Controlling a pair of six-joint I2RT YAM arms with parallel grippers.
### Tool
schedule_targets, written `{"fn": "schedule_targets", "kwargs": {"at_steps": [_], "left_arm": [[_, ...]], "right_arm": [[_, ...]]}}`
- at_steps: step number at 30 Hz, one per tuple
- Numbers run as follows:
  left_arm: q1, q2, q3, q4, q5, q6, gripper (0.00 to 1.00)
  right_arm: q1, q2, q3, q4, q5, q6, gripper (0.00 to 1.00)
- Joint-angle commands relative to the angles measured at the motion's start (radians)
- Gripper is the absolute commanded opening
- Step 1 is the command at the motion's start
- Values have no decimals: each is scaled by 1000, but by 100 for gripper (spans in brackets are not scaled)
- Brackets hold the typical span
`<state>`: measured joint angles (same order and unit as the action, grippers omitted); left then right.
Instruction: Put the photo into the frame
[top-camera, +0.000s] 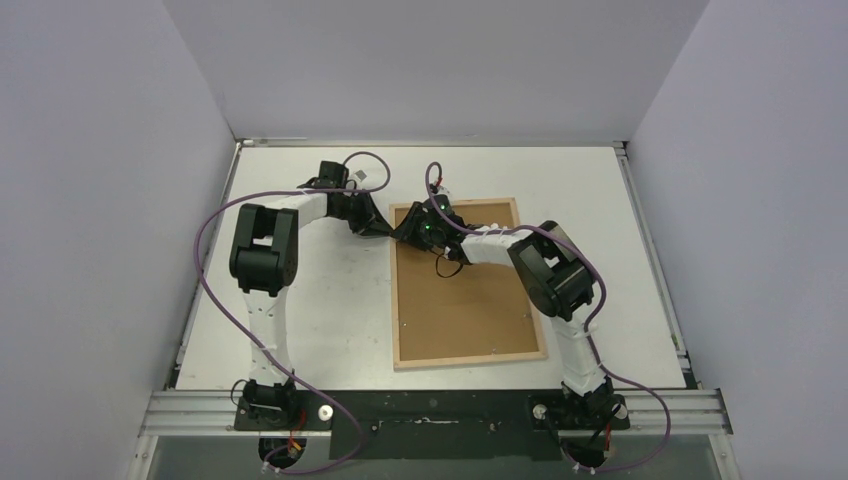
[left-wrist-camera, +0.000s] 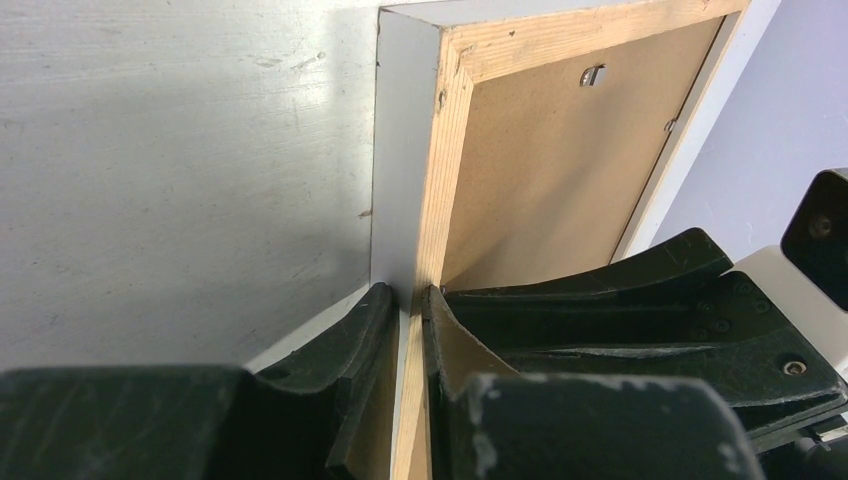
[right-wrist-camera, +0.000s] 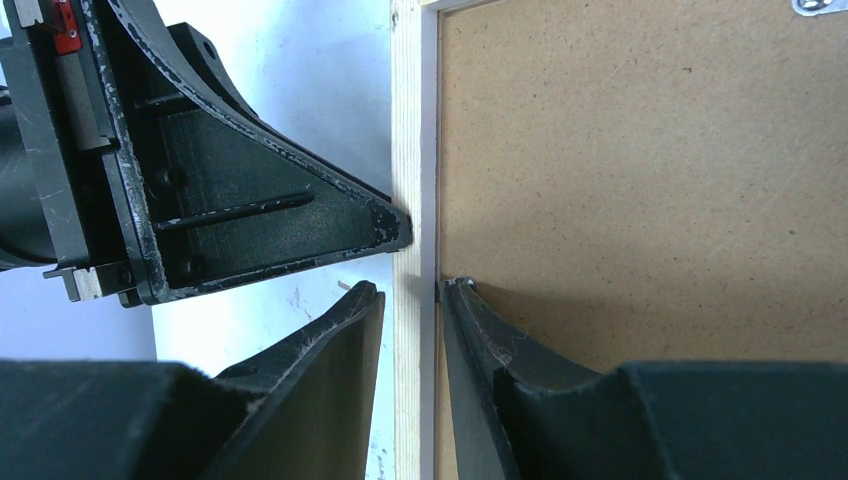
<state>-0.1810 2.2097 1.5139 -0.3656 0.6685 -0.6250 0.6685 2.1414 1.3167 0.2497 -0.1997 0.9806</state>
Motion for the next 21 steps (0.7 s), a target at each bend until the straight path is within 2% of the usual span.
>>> {"fn": "schedule_targets", "kwargs": {"at_steps": [1,10,15,21], "left_arm": [[-6,39,-38,-19,-53,15,9],[-1,55,-51,14,-28,-26,8],[3,56,-54,17,-26,-27,8],[5,49,-41,8,-27,-24,9]], "right_arm": [[7,35,-20,48,22,-9,31],[16,71,-126,308,17,114,33],[13,-1,-124,296,25,81,34],[-17,-177,-108,205,60,40,38]]}}
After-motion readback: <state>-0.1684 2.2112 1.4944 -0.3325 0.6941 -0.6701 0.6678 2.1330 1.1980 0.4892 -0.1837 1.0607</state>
